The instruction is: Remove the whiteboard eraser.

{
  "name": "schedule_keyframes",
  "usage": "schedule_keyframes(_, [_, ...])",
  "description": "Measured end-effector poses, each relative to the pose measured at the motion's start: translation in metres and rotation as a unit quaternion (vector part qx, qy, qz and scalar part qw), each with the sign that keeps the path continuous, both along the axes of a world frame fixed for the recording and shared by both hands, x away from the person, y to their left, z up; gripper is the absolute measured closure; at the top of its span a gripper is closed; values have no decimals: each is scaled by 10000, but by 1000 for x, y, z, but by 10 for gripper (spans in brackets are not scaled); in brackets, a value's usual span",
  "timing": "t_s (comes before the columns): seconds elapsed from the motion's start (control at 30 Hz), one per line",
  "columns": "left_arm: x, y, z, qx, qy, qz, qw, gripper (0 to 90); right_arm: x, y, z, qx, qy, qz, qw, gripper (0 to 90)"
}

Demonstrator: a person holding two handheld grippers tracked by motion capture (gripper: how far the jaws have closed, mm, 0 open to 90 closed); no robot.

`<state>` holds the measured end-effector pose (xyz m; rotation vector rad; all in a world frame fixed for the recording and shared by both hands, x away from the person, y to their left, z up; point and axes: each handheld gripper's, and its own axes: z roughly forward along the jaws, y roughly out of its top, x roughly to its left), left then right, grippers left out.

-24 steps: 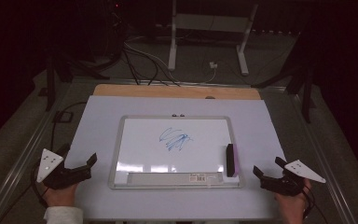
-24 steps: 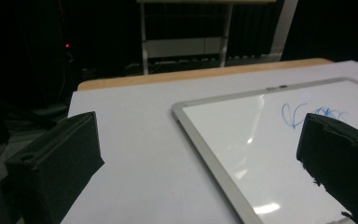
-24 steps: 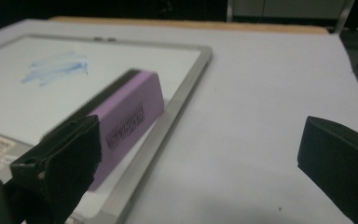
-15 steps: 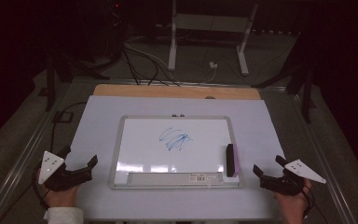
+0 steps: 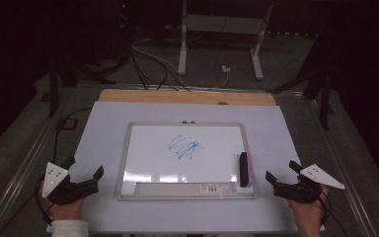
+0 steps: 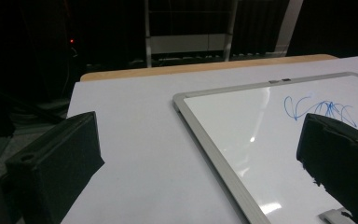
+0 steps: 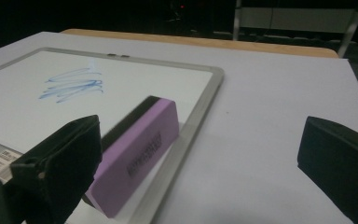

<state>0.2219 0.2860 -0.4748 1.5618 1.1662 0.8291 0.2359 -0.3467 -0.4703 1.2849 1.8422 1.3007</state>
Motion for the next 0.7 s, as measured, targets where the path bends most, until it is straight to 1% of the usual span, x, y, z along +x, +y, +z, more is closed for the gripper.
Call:
schedule_keyframes(0.07, [-1,0,0,12,-4,14,10000,6,2,2,3,-12,18,29,10000,3])
schedule_keyframes(0.1, [-1,-1,0,0,-8,17,10000,6,4,4,4,-64,74,52,9999,3])
schedule_keyframes(0.13, [-1,-1,-1,5,-10,28,10000,6,4,4,4,-64,74,52,9999,3])
schedule_keyframes(0.2, [-1,-2,-1,28,-9,44,10000,6,6,6,3,-120,165,50,9998,3])
schedule_keyframes(0.23, [-1,-2,-2,25,-11,51,10000,6,7,7,3,-110,214,40,9997,3])
schedule_keyframes(0.27, [-1,-3,-2,32,-4,52,10000,6,10,8,2,-72,311,35,9995,3])
schedule_keyframes(0.37, [-1,-5,-4,89,23,36,10000,6,12,10,2,-71,366,35,9993,3])
schedule_keyframes(0.4, [-1,-5,-4,107,39,35,9999,6,15,13,2,-78,435,41,9990,3])
schedule_keyframes(0.67, [-2,-3,-5,53,6,140,9999,6,23,23,2,-48,588,78,9982,3])
schedule_keyframes(0.7, [-2,-3,-5,51,8,137,9999,6,25,26,2,-55,642,79,9979,3])
